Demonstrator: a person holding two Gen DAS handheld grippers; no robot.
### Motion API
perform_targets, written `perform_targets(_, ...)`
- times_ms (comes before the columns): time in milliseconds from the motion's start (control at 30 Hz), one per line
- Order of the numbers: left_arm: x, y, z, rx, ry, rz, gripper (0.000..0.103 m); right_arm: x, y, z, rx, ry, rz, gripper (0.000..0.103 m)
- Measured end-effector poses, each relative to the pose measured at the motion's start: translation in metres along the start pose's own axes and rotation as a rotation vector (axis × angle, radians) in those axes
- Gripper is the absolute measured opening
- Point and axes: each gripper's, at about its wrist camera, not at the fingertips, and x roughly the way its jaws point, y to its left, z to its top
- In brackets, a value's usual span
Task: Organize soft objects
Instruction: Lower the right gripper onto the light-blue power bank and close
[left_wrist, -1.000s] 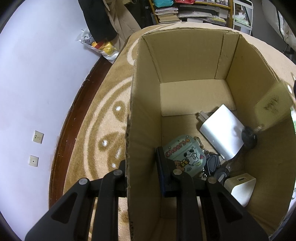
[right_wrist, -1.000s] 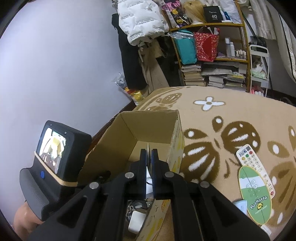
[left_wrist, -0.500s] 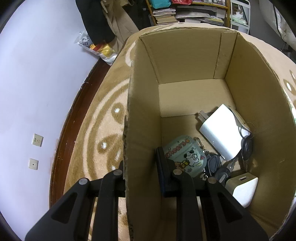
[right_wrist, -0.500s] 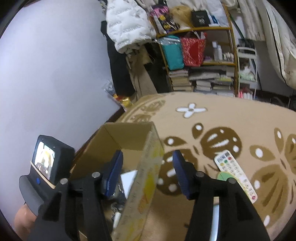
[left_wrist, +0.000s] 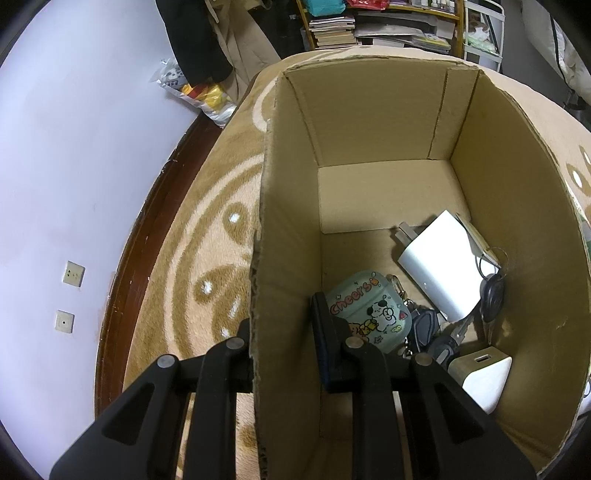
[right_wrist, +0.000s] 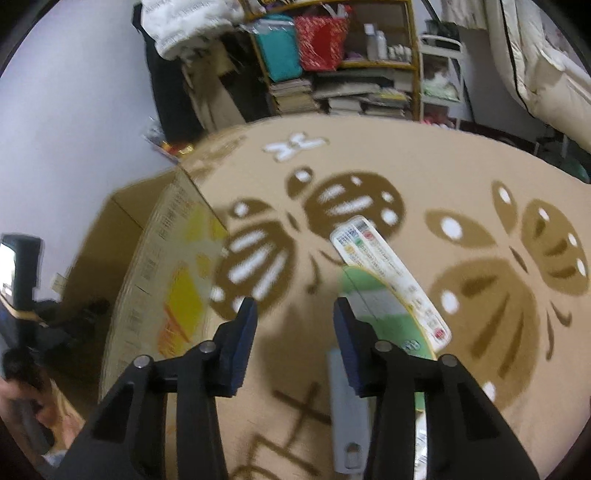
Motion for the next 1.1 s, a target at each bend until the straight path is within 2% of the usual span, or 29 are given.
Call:
perform_targets(567, -0.002, 0.0, -0.002, 0.003, 0.001, 0.0, 0.02, 0.042, -0.026, -0.028, 0.091, 0.206, -0.06, 0.038)
perform_targets(633, -0.003, 0.0, -0.002, 0.001, 0.002, -0.001, 0.02, 0.045, -0.027, -0.029, 0.094, 0.213, -0.069, 0.034)
perform_targets(1100, -0.004, 0.0, -0.001, 0.003, 0.003, 0.001, 0.02, 0.054, -0.029, -0.03, 0.097, 0.213, -0.074, 0.034)
